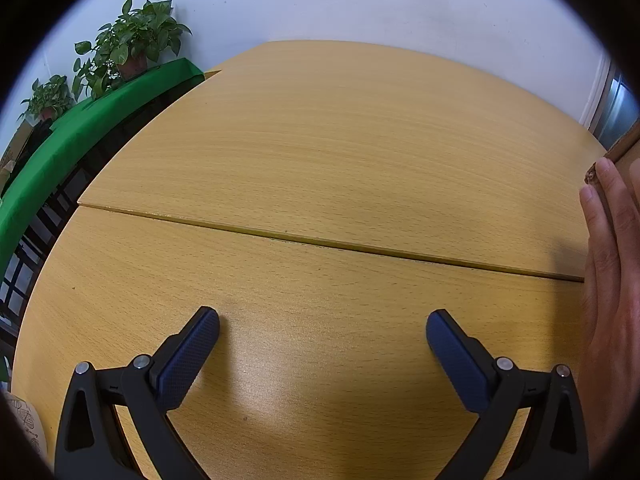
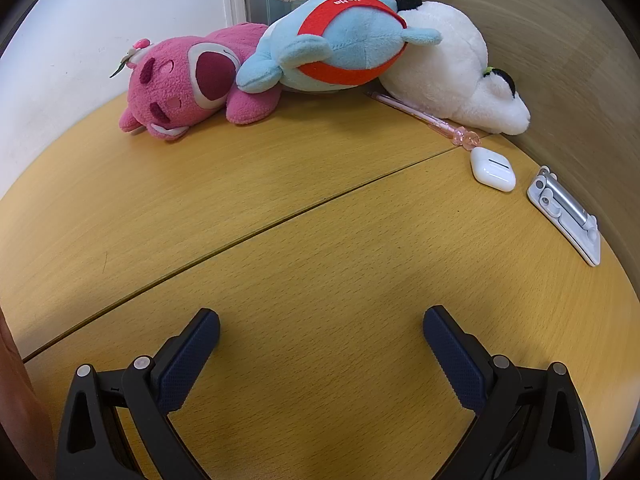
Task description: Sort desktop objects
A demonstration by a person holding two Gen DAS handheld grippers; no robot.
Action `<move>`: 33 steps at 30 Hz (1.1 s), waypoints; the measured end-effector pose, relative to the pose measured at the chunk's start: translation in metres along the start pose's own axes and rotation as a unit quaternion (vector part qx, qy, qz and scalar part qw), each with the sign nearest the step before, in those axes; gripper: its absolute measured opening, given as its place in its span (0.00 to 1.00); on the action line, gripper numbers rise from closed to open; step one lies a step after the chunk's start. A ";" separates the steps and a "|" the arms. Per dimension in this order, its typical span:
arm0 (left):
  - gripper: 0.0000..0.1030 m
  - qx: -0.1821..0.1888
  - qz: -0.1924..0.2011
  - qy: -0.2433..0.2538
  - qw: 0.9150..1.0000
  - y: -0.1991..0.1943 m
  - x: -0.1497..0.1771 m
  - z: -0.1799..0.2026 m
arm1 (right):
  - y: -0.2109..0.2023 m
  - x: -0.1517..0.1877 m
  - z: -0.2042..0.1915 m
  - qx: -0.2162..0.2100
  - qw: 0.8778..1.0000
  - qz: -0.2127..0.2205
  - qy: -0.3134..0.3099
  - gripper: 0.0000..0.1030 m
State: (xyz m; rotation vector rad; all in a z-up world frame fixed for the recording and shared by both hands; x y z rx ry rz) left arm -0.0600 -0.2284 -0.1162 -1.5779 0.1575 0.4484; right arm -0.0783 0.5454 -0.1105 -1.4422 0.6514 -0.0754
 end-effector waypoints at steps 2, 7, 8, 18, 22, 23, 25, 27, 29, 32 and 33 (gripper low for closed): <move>1.00 0.000 -0.001 0.000 1.000 0.000 0.000 0.000 | 0.000 0.000 0.000 0.000 1.000 0.000 0.000 1.00; 1.00 0.000 -0.001 0.000 1.000 -0.001 0.000 0.000 | -0.001 -0.001 0.000 0.000 1.000 -0.001 0.000 1.00; 1.00 0.000 -0.001 0.000 1.000 -0.001 0.000 0.000 | -0.001 -0.001 0.000 0.000 1.000 -0.001 0.000 1.00; 1.00 0.000 -0.001 -0.001 1.000 -0.001 0.000 0.000 | -0.004 0.000 -0.002 0.000 1.000 0.000 0.000 1.00; 1.00 0.000 0.000 -0.001 1.000 -0.001 0.000 0.000 | -0.004 0.000 -0.002 0.000 1.000 0.000 0.000 1.00; 1.00 0.000 -0.001 -0.001 1.000 -0.001 0.000 0.000 | -0.005 0.000 -0.003 0.000 1.000 0.000 0.000 1.00; 1.00 -0.001 0.000 -0.001 1.000 -0.001 0.000 0.000 | -0.004 0.000 -0.002 0.000 1.000 0.000 0.000 1.00; 1.00 -0.001 -0.001 -0.001 1.000 -0.001 0.000 0.000 | -0.005 0.000 -0.002 0.000 1.000 0.000 0.000 1.00; 1.00 -0.001 0.000 -0.001 1.000 -0.001 0.000 0.000 | -0.004 0.000 -0.002 0.000 1.000 0.000 0.000 1.00; 1.00 -0.001 0.000 -0.001 1.000 -0.001 0.000 0.000 | -0.004 0.000 -0.002 0.000 1.000 0.000 0.000 1.00; 1.00 -0.001 0.000 -0.001 1.000 -0.001 0.000 0.000 | -0.004 0.000 -0.002 0.000 1.000 0.000 0.000 1.00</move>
Point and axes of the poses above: each gripper's, at about its wrist camera, not at the fingertips, and y roughly the way its jaws point, z to its right, x to its underside, the point moved 7 cm from there along y, roughly the way its jaws point, and after that the axes turned 14 degrees about -z, right-handed, at the moved point
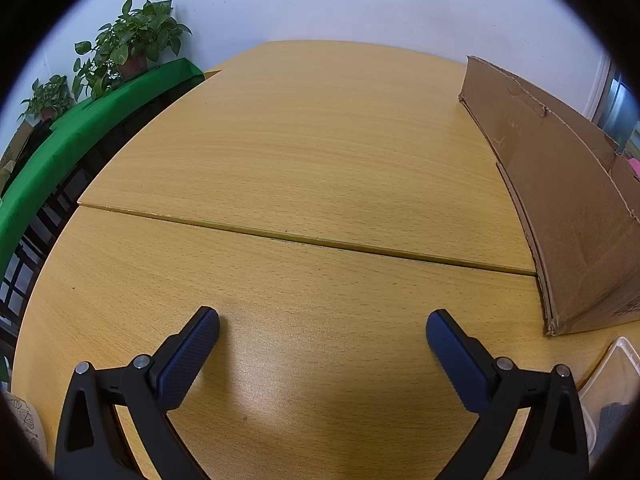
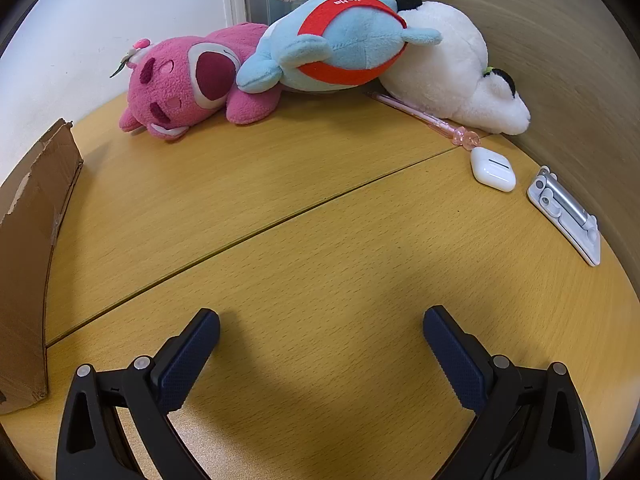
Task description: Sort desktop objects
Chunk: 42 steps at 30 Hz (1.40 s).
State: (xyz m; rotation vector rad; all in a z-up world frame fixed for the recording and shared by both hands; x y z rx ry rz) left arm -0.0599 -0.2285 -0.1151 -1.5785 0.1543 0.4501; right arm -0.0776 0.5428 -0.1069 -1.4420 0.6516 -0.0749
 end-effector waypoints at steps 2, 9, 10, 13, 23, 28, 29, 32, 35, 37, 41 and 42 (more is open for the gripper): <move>1.00 0.000 0.000 0.000 1.000 0.000 0.000 0.000 | 0.000 0.000 0.000 0.000 1.000 0.000 0.000 1.00; 1.00 0.000 0.000 0.000 1.000 0.000 0.000 0.000 | 0.000 0.001 -0.001 0.000 1.000 0.000 0.000 1.00; 1.00 0.000 0.000 0.000 1.000 0.000 0.000 0.000 | -0.001 0.000 -0.001 0.000 1.000 0.000 0.000 1.00; 1.00 0.000 0.000 0.000 1.000 0.000 0.000 0.000 | 0.000 0.001 -0.001 0.000 1.000 0.000 0.000 1.00; 1.00 0.000 0.000 -0.001 1.000 0.000 0.000 0.000 | -0.001 0.000 -0.001 0.000 1.000 0.000 0.000 1.00; 1.00 0.001 0.000 0.004 1.000 0.001 -0.002 0.002 | -0.001 0.000 -0.001 0.000 1.000 0.000 0.000 1.00; 1.00 0.001 0.000 0.004 1.000 0.001 -0.002 0.002 | -0.001 0.000 -0.001 0.000 1.000 0.000 0.000 1.00; 1.00 0.001 0.000 0.005 1.000 0.001 -0.002 0.002 | -0.001 0.000 -0.001 0.000 1.000 0.000 0.000 1.00; 1.00 0.004 -0.001 0.009 1.000 0.001 -0.003 0.002 | -0.001 0.000 -0.001 0.000 1.000 0.000 0.000 1.00; 1.00 0.006 -0.001 0.008 1.000 0.001 -0.003 0.002 | 0.000 0.001 0.000 0.000 1.000 0.000 0.000 1.00; 1.00 0.007 0.000 0.019 1.000 0.001 -0.004 0.002 | -0.001 0.000 0.000 -0.002 1.000 0.000 0.000 1.00; 1.00 0.007 0.000 0.019 1.000 0.001 -0.004 0.002 | -0.001 0.001 -0.001 -0.001 1.000 0.000 -0.001 1.00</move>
Point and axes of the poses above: each gripper's, at about its wrist camera, not at the fingertips, and y roughly the way its jaws point, z to its right, x to its underside, the point moved 7 cm from there along y, roughly the way its jaws point, and after that the axes turned 14 degrees about -z, right-handed, at the moved point
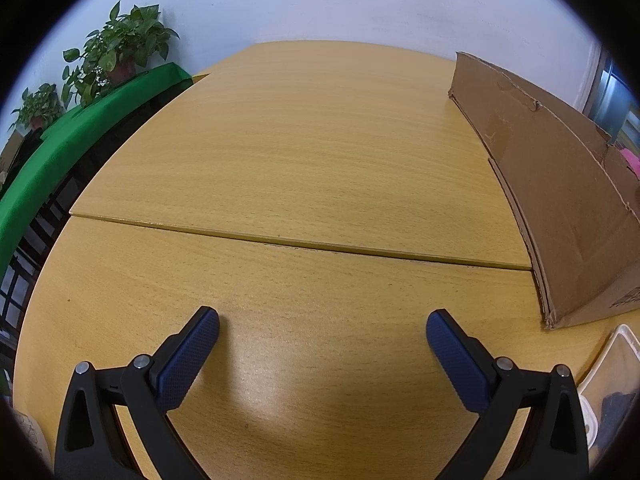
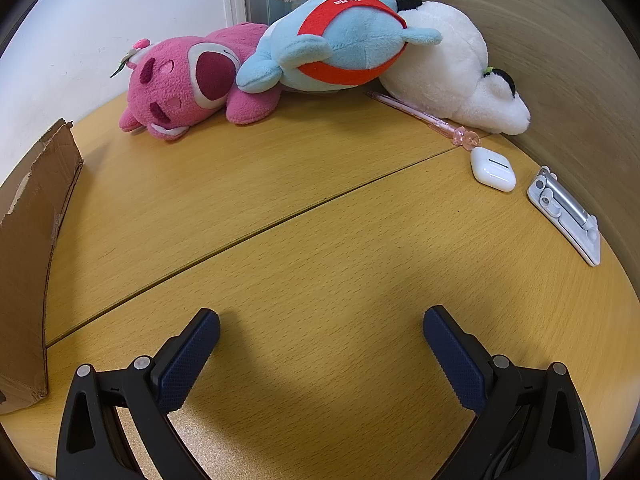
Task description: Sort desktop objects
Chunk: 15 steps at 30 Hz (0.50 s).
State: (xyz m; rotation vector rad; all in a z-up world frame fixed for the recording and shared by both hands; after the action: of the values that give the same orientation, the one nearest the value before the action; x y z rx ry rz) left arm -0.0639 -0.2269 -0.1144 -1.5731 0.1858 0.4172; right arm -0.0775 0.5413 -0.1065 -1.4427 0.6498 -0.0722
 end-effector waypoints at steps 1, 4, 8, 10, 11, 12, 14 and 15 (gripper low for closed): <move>1.00 0.000 0.000 0.000 1.000 0.000 0.000 0.000 | -0.001 0.000 -0.001 0.000 1.000 0.000 0.000 1.00; 1.00 0.000 0.000 0.000 1.000 0.000 0.000 0.000 | -0.002 0.001 -0.001 0.000 1.000 0.000 0.000 1.00; 1.00 0.000 0.000 0.000 1.000 0.000 0.000 0.000 | -0.002 0.001 -0.002 0.000 1.000 0.000 0.000 1.00; 1.00 0.000 0.000 0.000 1.000 0.000 0.000 0.000 | -0.003 0.001 -0.003 0.000 1.000 0.000 0.000 1.00; 1.00 0.000 0.000 0.000 1.000 0.000 0.000 0.000 | -0.003 0.001 -0.002 0.000 1.000 0.000 0.000 1.00; 1.00 0.000 0.000 0.000 1.000 0.000 0.000 0.000 | -0.002 0.001 -0.002 -0.001 1.000 0.000 0.000 1.00; 1.00 0.000 0.000 0.000 1.000 0.000 0.000 0.000 | -0.003 0.003 -0.002 -0.004 1.000 0.000 -0.008 1.00; 1.00 0.000 0.000 0.000 1.000 0.000 0.000 0.000 | -0.002 0.003 -0.002 -0.006 1.000 -0.004 -0.013 1.00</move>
State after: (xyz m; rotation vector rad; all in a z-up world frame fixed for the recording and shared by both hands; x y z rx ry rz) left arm -0.0636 -0.2267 -0.1145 -1.5733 0.1852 0.4182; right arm -0.0757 0.5385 -0.1057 -1.4552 0.6249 -0.0567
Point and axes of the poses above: each gripper's, at about its wrist camera, not at the fingertips, and y roughly the way its jaws point, z to its right, x to its underside, the point moved 7 cm from there along y, roughly the way its jaws point, and after that the axes turned 14 degrees about -z, right-handed, at the moved point
